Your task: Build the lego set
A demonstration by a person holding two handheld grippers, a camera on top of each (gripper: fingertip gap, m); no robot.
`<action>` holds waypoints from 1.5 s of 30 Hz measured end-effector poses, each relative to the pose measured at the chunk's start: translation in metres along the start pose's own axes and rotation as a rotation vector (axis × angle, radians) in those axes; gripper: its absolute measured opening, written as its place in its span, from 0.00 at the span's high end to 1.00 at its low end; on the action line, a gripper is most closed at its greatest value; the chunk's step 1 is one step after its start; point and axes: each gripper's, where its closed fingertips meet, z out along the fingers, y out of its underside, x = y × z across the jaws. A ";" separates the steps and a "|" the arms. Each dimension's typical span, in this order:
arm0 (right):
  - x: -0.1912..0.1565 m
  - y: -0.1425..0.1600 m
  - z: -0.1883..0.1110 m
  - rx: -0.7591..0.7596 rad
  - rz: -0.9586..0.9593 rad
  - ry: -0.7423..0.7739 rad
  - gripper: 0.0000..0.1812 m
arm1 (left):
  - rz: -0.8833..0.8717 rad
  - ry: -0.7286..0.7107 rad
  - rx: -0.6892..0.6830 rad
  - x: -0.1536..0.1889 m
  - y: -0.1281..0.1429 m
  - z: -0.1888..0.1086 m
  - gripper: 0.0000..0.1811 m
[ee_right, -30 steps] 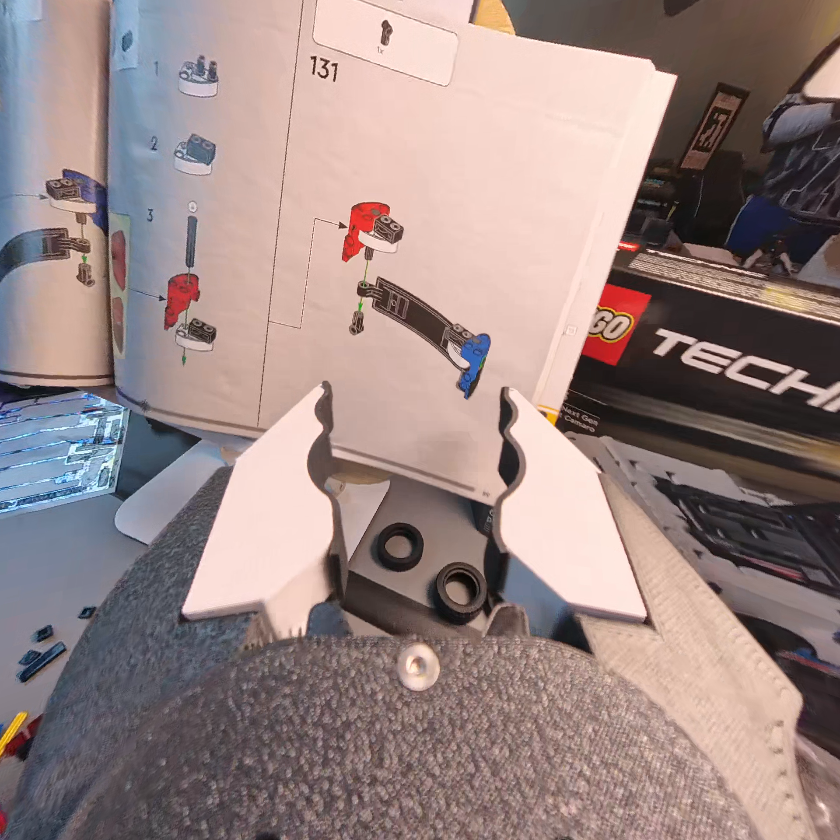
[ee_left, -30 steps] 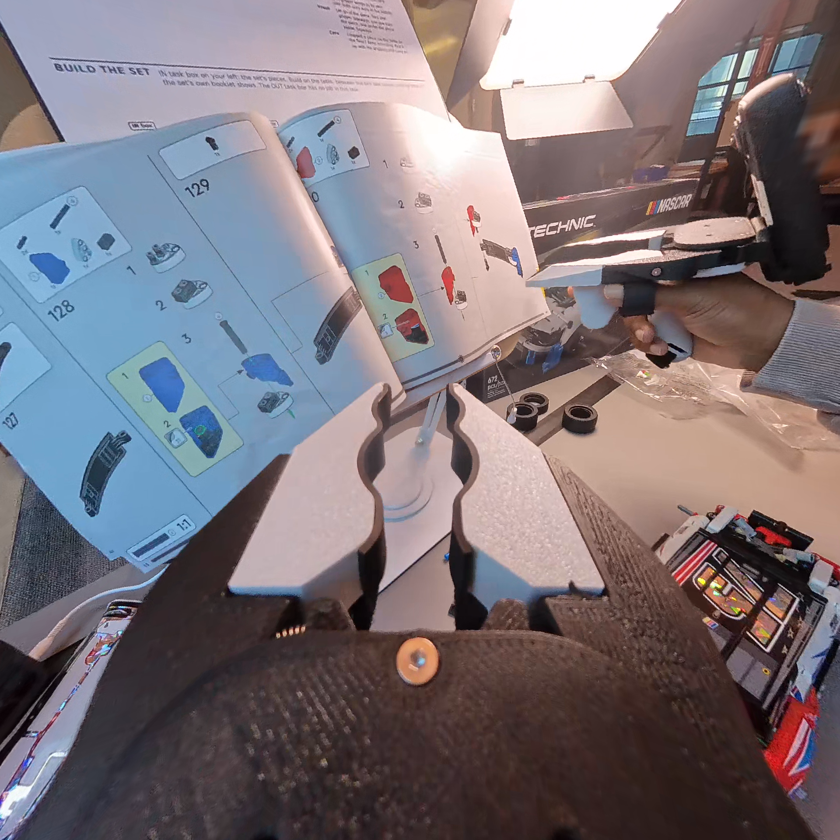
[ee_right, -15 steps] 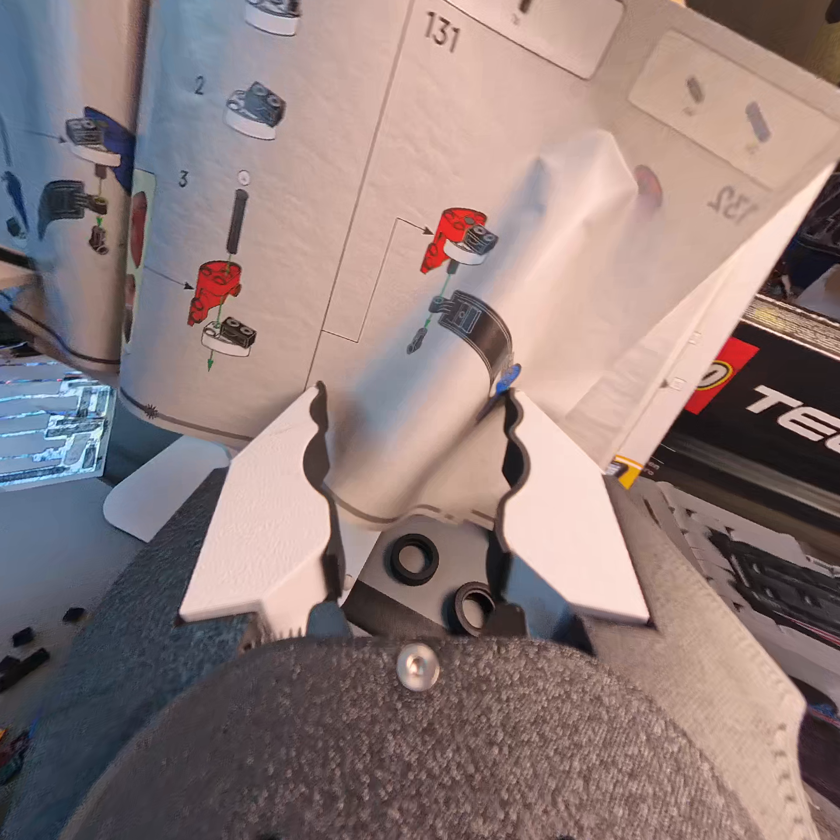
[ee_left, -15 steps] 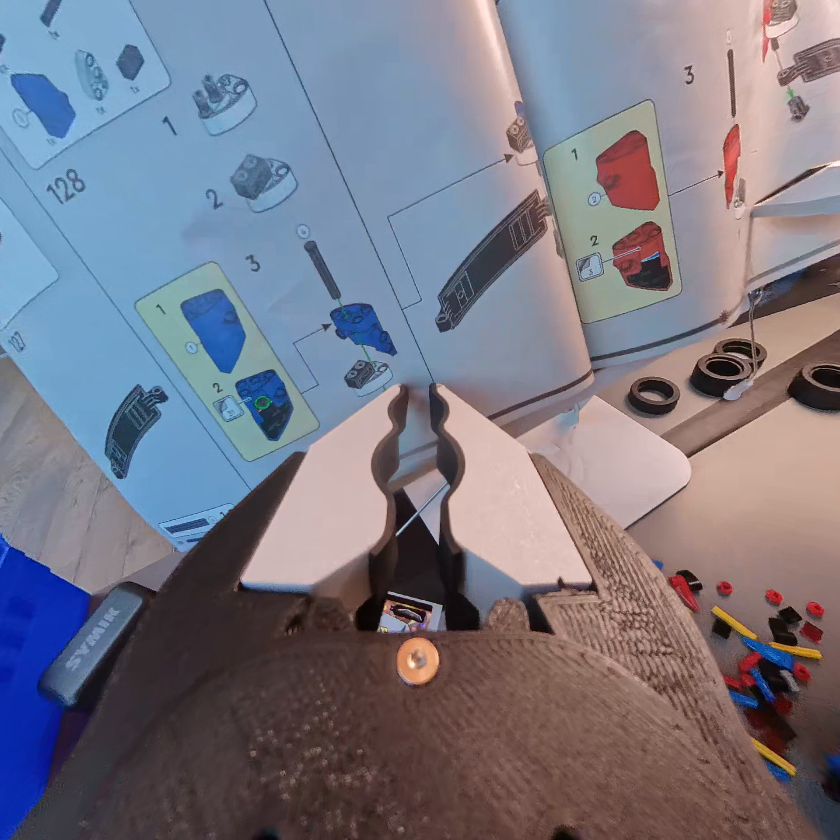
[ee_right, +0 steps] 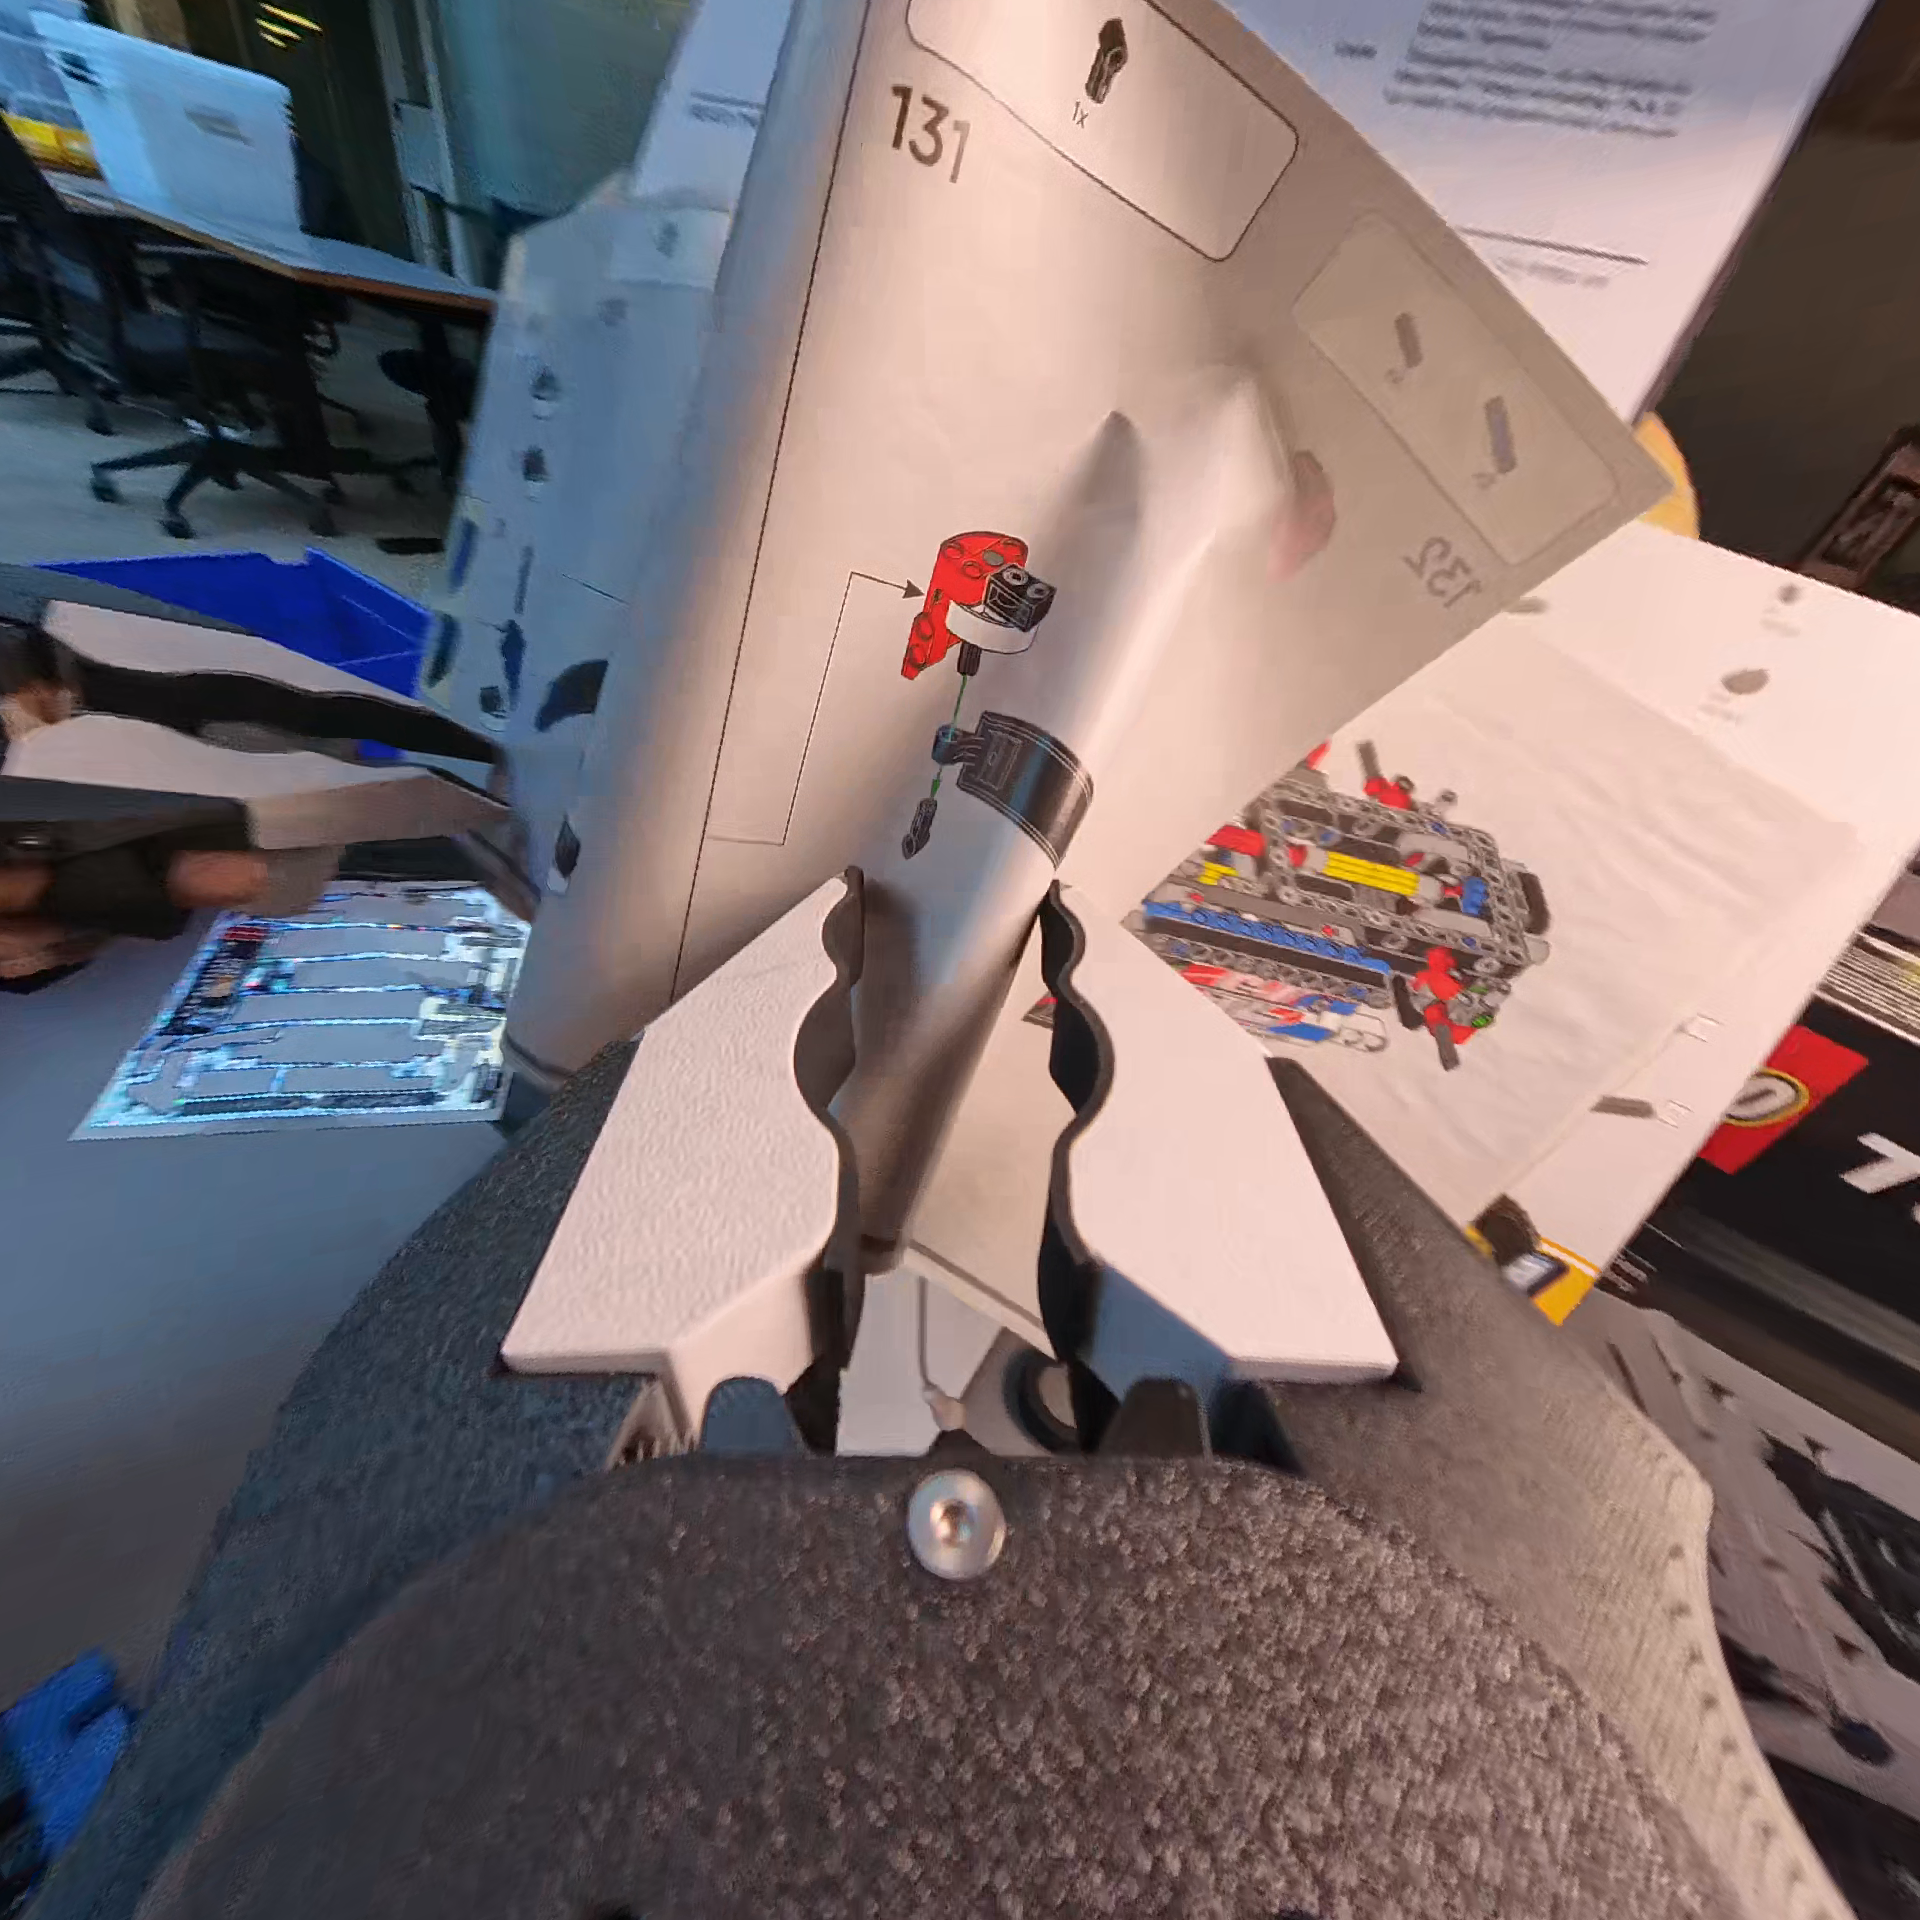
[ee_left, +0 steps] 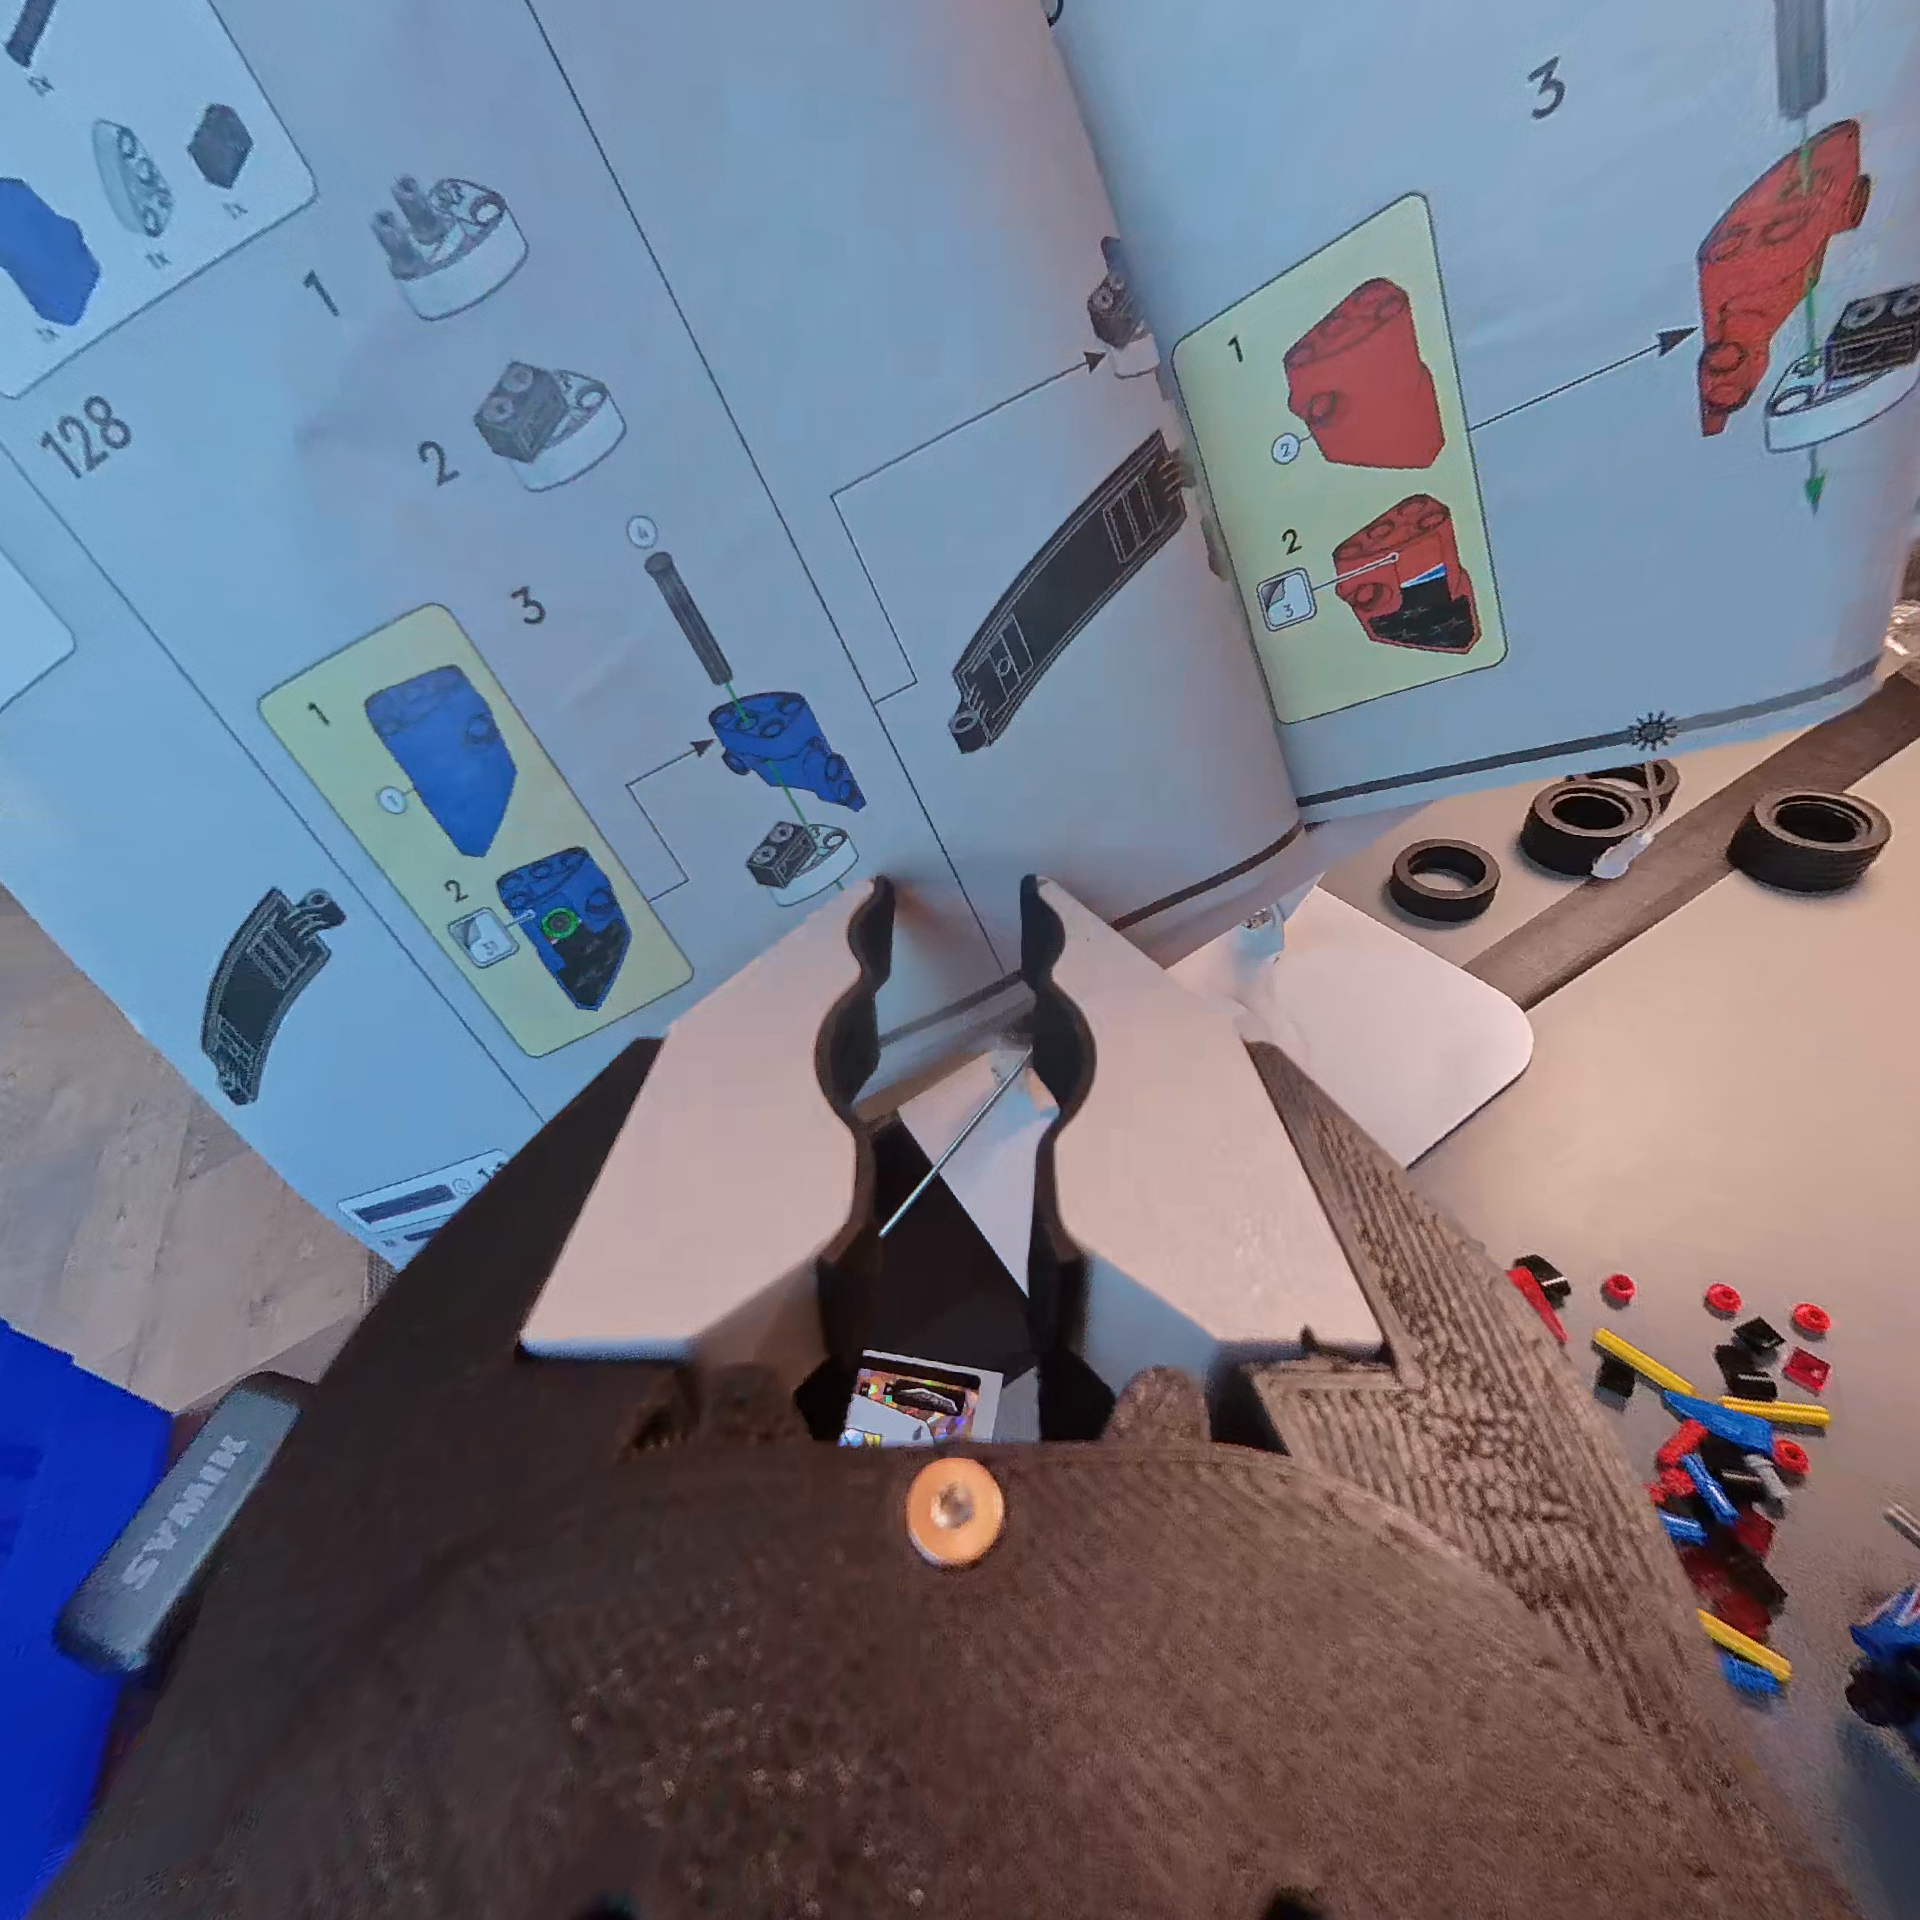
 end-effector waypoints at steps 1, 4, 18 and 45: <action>-0.013 -0.004 -0.005 0.028 0.004 -0.055 0.83 | -0.018 0.019 0.003 0.002 0.000 -0.002 0.85; -0.043 -0.015 -0.017 0.107 0.020 -0.157 0.83 | -0.077 0.139 0.075 0.019 -0.012 -0.018 0.73; -0.155 -0.061 -0.015 0.122 0.042 -0.508 0.73 | -0.044 0.027 0.243 0.045 -0.039 -0.045 0.87; 0.039 0.075 0.015 -0.266 -0.371 0.200 0.95 | -0.544 0.032 0.199 -0.038 0.017 -0.027 1.00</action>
